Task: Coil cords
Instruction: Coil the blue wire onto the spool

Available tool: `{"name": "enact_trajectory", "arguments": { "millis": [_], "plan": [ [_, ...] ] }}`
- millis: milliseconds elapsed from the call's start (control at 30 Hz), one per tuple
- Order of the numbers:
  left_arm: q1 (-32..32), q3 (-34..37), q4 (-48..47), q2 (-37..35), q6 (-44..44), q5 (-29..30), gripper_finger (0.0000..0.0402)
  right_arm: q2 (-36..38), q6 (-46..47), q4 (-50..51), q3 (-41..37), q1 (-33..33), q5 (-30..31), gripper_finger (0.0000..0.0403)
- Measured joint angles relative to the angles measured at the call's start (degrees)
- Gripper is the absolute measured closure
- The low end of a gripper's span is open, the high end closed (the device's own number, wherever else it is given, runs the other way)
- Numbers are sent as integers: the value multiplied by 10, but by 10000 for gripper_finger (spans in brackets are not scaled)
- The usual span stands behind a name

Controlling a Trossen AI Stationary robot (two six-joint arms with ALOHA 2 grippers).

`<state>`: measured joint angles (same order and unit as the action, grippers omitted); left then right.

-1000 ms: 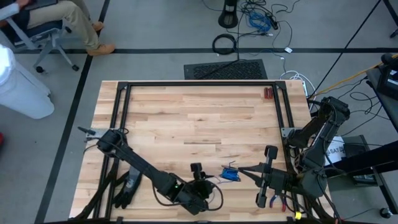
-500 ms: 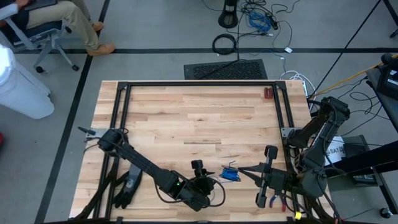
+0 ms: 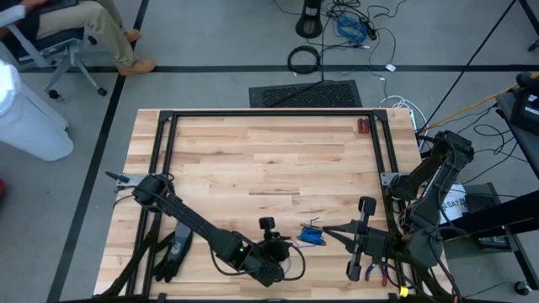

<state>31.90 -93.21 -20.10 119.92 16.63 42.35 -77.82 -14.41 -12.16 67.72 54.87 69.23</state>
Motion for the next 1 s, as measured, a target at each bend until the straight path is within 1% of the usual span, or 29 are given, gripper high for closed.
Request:
{"name": "enact_trajectory", "arguments": {
  "millis": [233,300,400,467,667,800,1000],
  "plan": [
    [-4,0,-1,0,9,0,382,0,0,0,0,0,0,403],
    [-3,0,-1,0,9,0,394,0,0,0,0,0,0,403],
    [-2,0,-11,0,12,-1,392,0,0,0,0,0,0,403],
    [1,0,-48,-5,37,-1,392,0,0,1,0,0,0,403],
    [7,-1,-199,-57,177,3,396,0,1,5,0,0,-2,403],
    [22,-1,-240,-85,206,40,397,0,16,21,0,0,-4,403],
    [60,-1,-245,-112,205,108,397,0,41,53,0,-2,-10,403]
  ]
}}
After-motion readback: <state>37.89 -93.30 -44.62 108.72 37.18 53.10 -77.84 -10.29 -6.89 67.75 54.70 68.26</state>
